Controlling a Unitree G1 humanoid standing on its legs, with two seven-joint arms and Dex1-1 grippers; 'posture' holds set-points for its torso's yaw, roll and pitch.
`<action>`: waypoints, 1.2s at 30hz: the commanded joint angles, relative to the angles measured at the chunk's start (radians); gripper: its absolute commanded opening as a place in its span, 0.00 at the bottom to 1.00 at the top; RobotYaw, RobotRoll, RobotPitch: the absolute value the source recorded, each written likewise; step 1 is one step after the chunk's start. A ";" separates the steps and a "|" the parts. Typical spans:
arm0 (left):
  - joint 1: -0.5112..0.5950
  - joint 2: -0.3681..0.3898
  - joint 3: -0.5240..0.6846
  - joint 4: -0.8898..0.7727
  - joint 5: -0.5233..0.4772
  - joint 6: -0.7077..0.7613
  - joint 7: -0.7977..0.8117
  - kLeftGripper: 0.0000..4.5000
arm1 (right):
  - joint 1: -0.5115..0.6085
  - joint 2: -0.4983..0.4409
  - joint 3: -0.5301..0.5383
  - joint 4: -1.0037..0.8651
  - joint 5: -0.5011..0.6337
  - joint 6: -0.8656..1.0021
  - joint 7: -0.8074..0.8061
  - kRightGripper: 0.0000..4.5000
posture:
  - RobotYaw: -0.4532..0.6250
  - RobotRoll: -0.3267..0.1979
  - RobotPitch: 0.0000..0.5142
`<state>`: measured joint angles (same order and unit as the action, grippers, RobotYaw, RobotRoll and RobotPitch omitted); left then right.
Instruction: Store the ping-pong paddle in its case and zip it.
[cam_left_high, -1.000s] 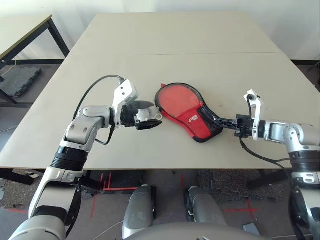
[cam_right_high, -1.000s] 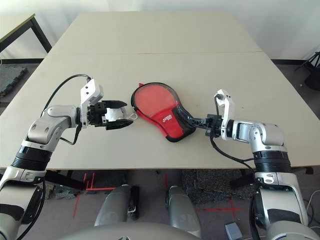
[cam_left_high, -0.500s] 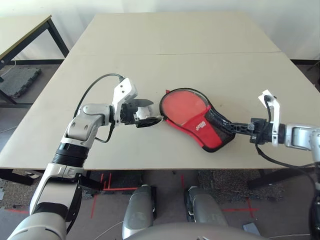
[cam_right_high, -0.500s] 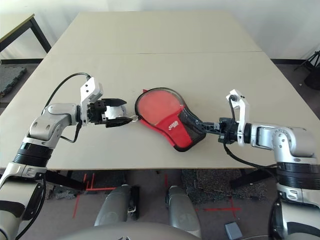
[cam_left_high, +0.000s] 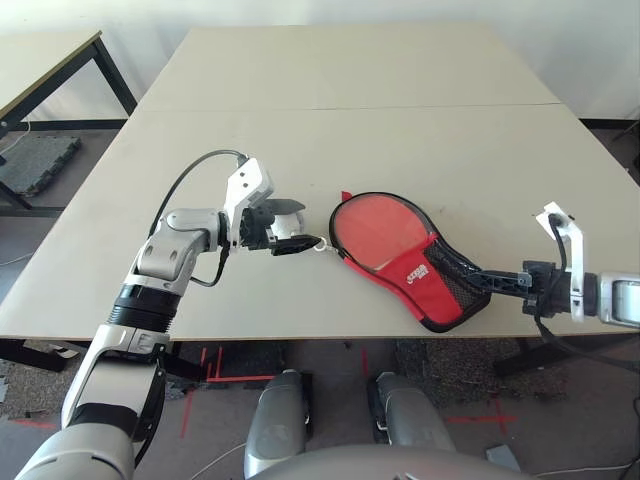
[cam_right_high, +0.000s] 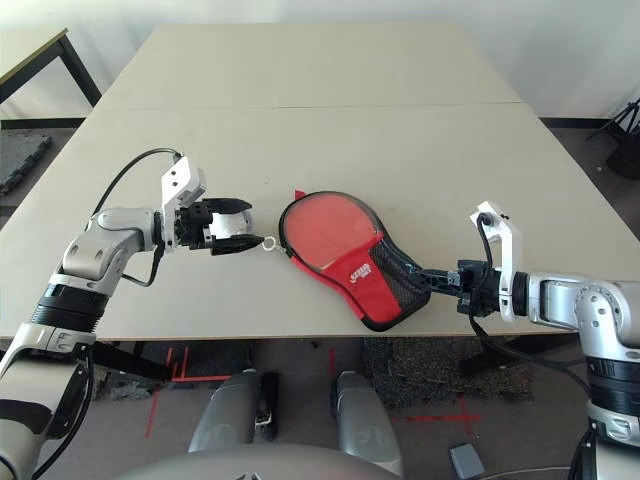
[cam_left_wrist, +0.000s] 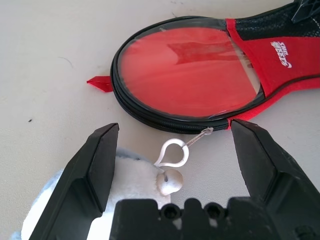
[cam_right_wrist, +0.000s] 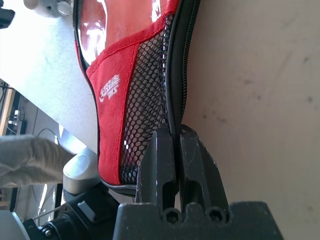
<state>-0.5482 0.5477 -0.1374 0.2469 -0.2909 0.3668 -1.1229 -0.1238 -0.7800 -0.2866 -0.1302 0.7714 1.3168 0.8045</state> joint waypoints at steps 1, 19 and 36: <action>-0.014 0.001 -0.009 0.014 0.015 -0.007 -0.009 1.00 | 0.022 -0.030 0.005 0.007 -0.009 -0.010 0.001 0.00 | 0.47 0.62 0.16; -0.017 0.024 0.011 0.004 0.014 0.002 -0.008 1.00 | 0.054 -0.275 -0.008 -0.014 0.003 -0.155 0.207 0.79 | 0.48 0.62 0.15; -0.005 0.052 0.038 -0.059 -0.002 0.066 0.022 1.00 | -0.316 0.019 0.402 0.159 -0.319 -0.535 0.150 0.99 | 0.53 0.62 0.15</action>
<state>-0.5615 0.5981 -0.1043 0.2058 -0.2942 0.4238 -1.1091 -0.4272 -0.7717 0.0778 -0.0137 0.4975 0.8155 0.9665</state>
